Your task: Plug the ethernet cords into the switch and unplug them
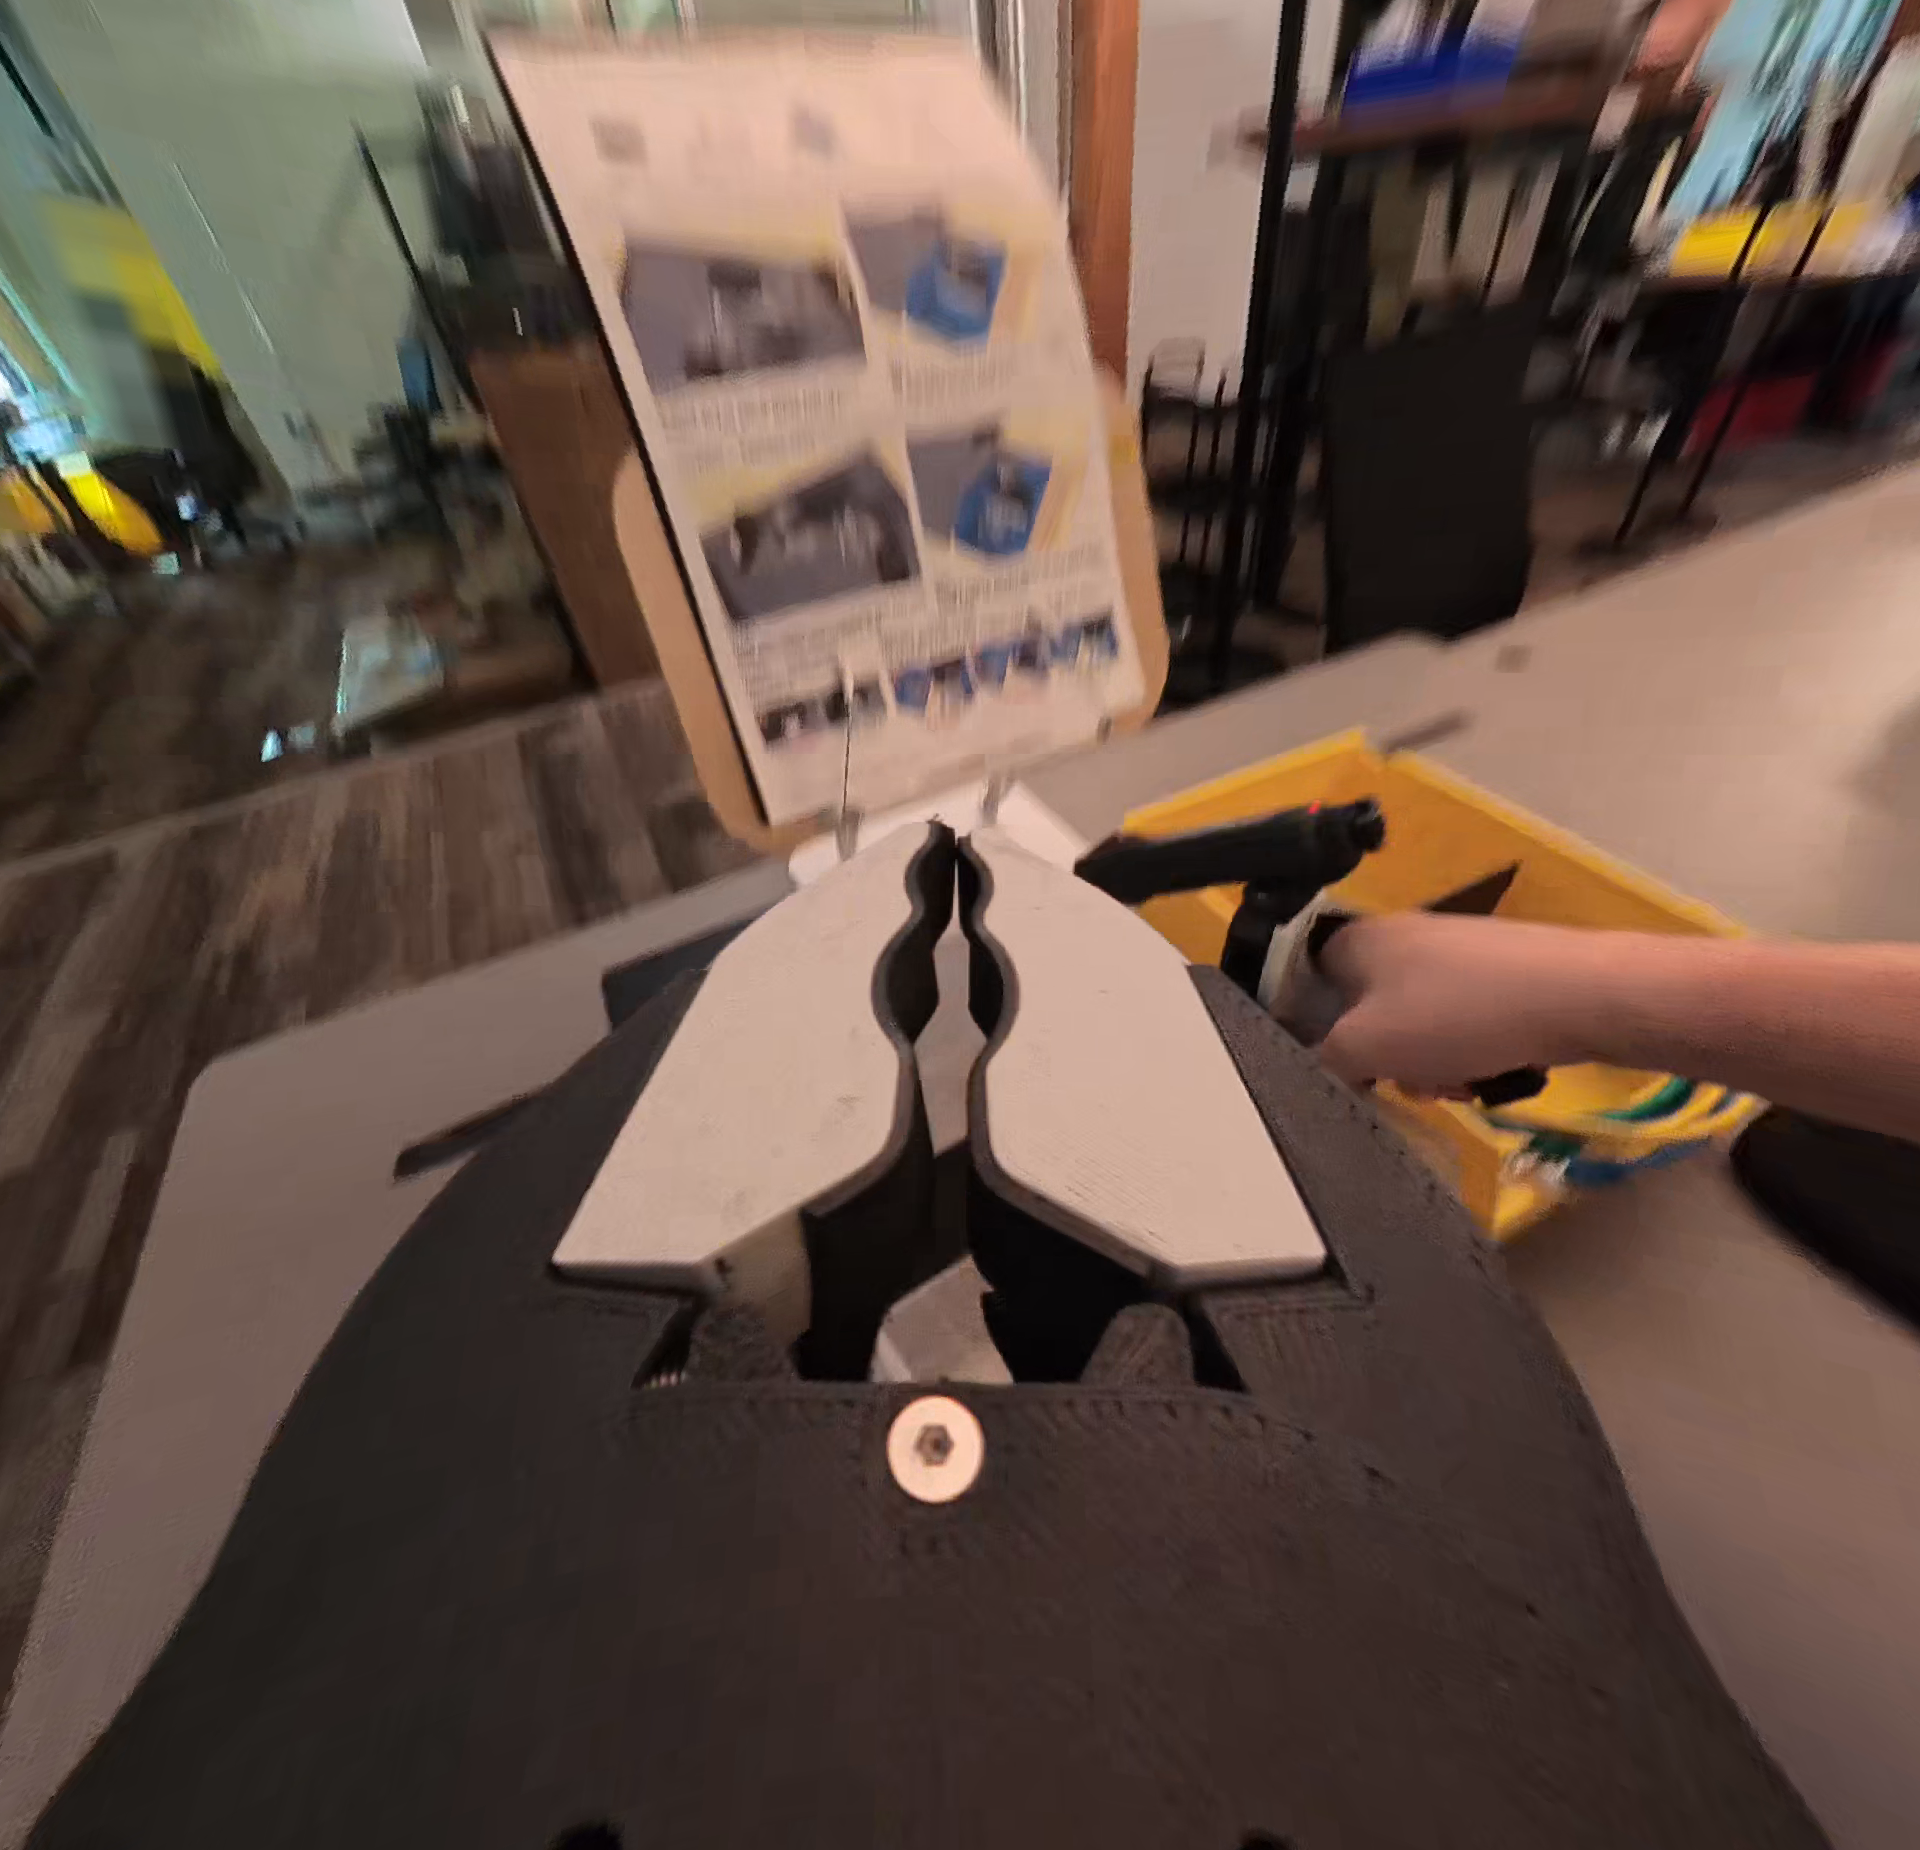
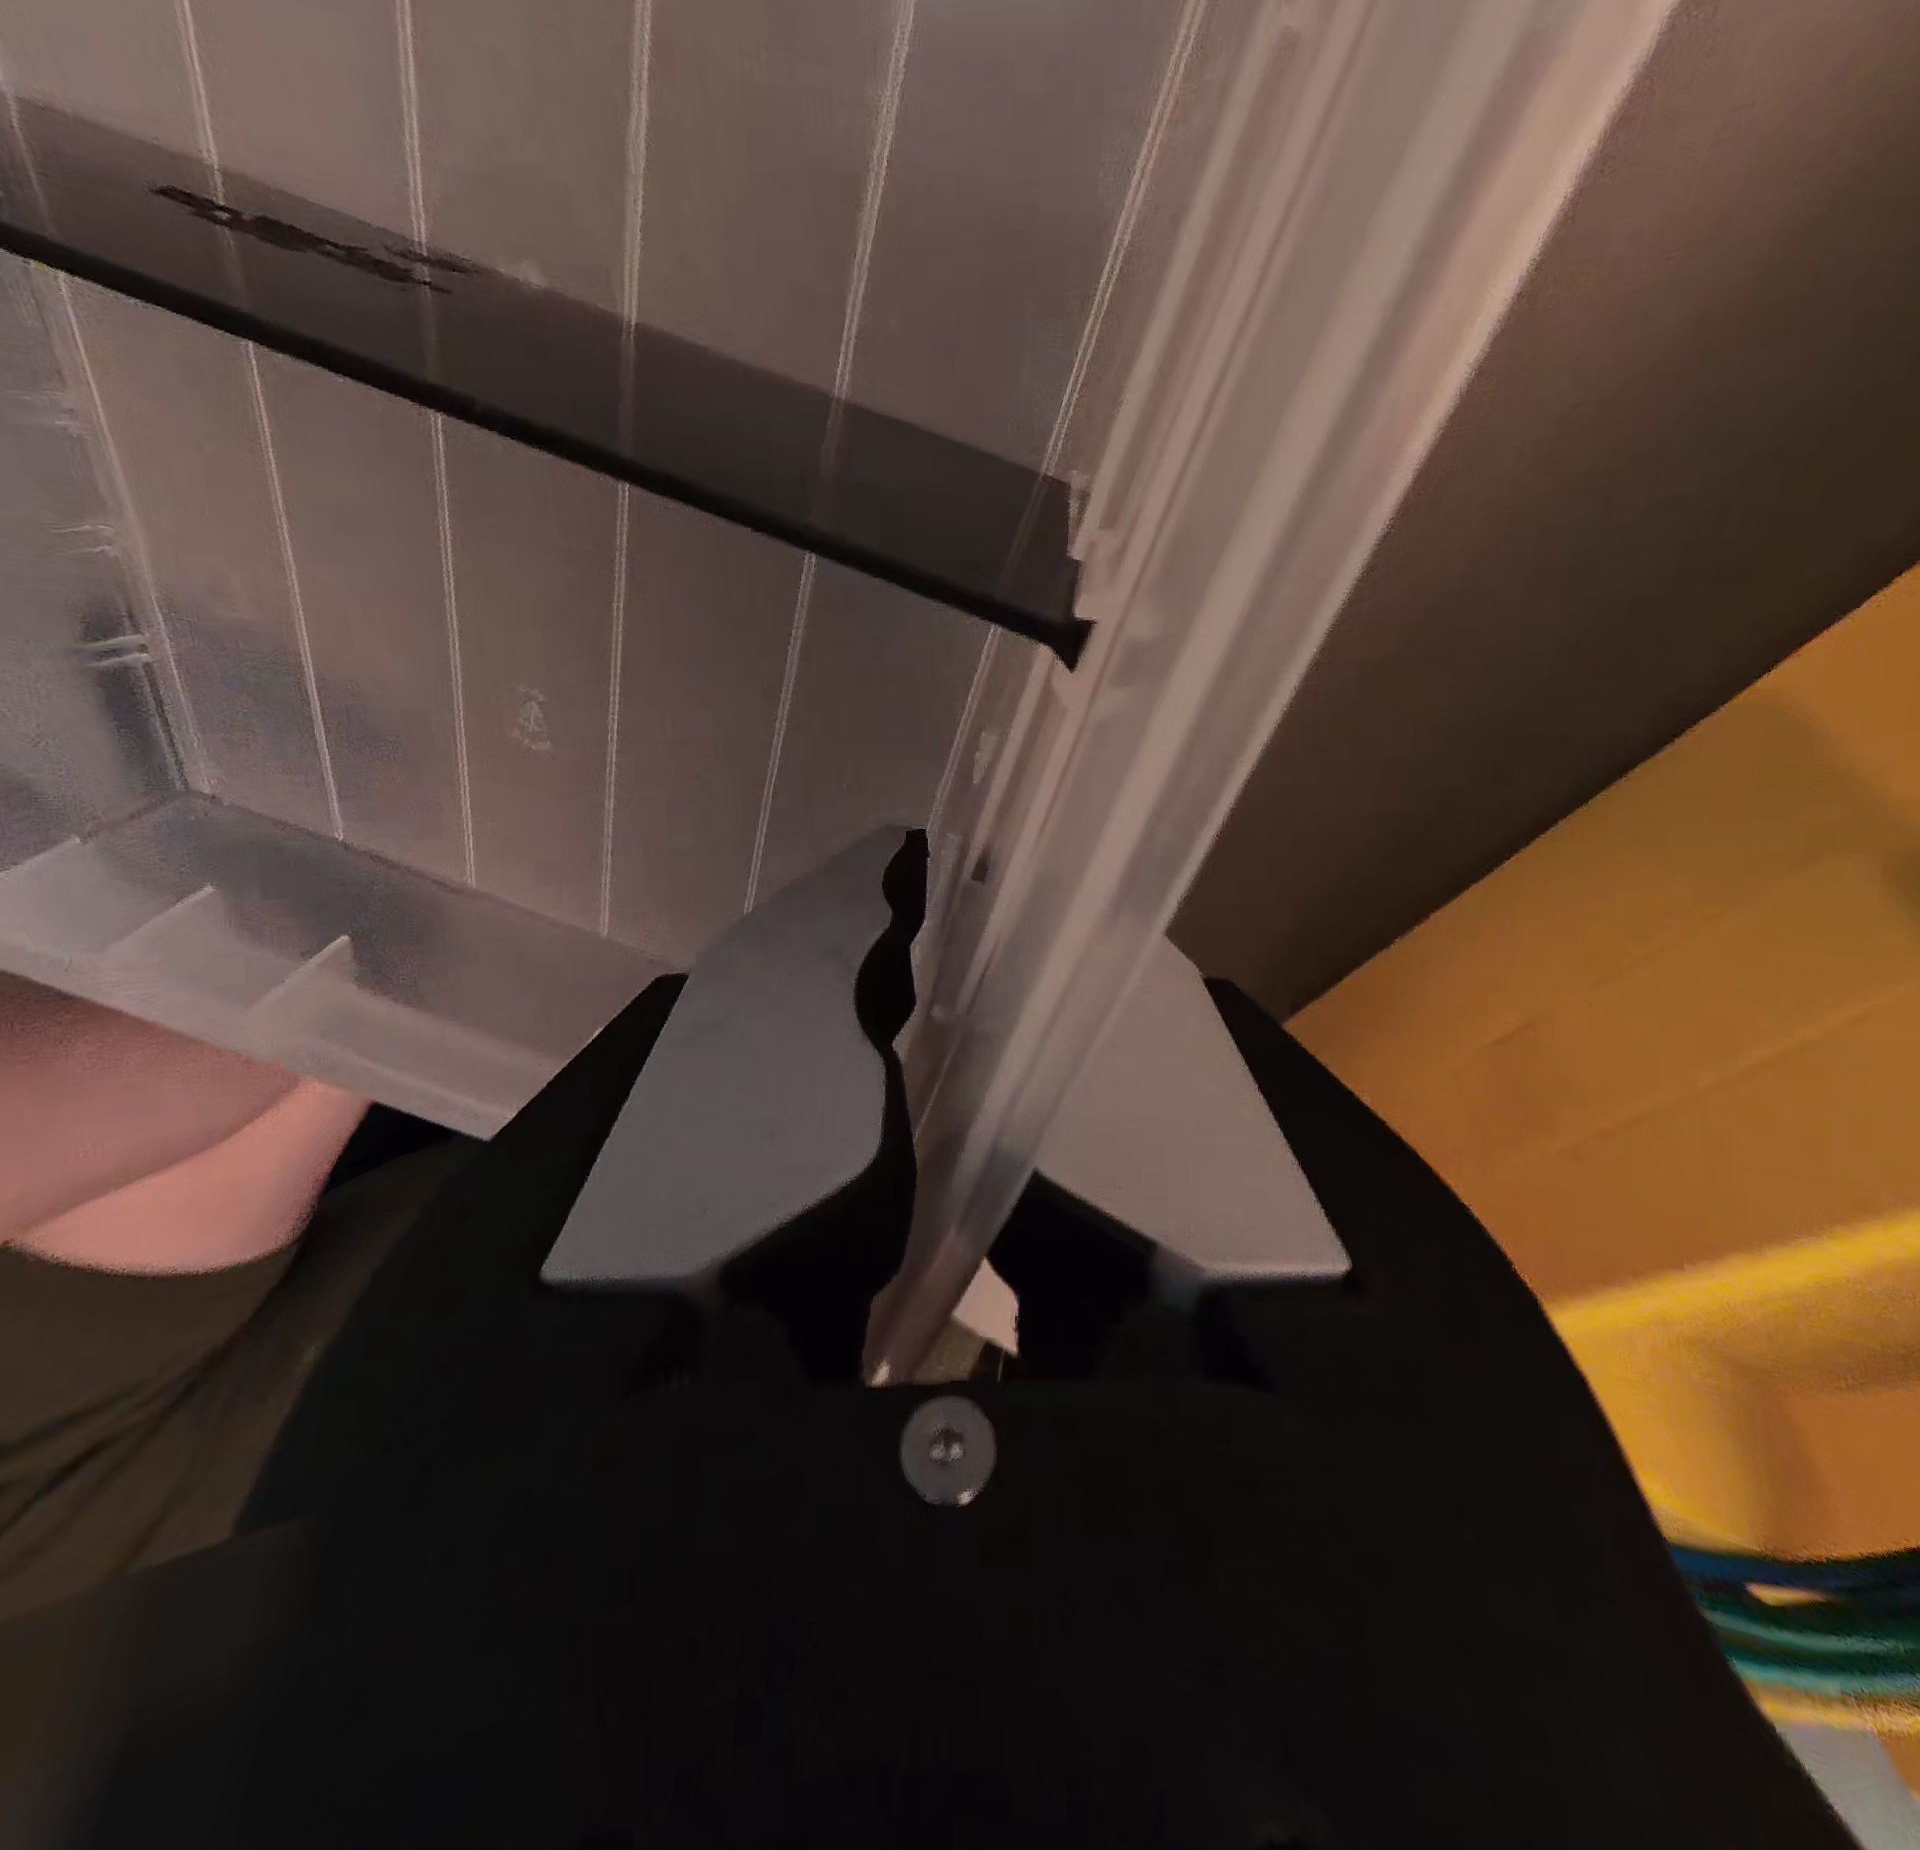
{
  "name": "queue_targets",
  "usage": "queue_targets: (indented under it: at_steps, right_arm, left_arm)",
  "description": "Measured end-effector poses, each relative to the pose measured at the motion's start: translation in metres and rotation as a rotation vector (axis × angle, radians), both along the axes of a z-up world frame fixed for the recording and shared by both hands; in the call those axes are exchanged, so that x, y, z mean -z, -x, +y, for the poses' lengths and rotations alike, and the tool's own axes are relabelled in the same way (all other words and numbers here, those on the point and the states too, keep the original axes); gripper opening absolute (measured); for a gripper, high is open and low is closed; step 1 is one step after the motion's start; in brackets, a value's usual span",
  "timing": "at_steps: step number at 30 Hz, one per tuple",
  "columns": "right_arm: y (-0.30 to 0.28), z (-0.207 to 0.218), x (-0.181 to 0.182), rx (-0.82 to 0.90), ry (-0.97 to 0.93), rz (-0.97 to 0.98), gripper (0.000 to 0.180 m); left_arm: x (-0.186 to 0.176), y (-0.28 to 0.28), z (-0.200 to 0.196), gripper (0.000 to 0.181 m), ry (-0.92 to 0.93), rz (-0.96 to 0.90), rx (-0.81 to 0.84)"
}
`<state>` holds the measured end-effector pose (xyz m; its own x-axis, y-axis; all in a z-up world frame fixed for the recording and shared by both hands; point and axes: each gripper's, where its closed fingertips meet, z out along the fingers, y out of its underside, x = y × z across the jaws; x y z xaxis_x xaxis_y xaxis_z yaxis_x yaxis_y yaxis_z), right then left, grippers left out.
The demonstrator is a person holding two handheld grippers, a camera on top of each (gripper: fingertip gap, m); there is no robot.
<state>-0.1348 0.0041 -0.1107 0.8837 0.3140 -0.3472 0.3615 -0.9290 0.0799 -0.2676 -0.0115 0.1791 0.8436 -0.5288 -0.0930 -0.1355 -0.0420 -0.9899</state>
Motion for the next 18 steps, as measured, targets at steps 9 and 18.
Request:
queue_targets:
  at_steps: [9, 18]
  right_arm:
    - [-0.101, -0.009, -0.157, 0.012, -0.107, 0.115, 0.005]
    - [-0.329, -0.044, -0.187, 0.383, -0.25, 0.02, 0.005]
  left_arm:
    - [-0.06, 0.05, -0.042, 0.068, -0.134, -0.465, 0.138]
    - [0.105, -0.15, 0.028, 0.086, 0.619, -0.265, 0.542]
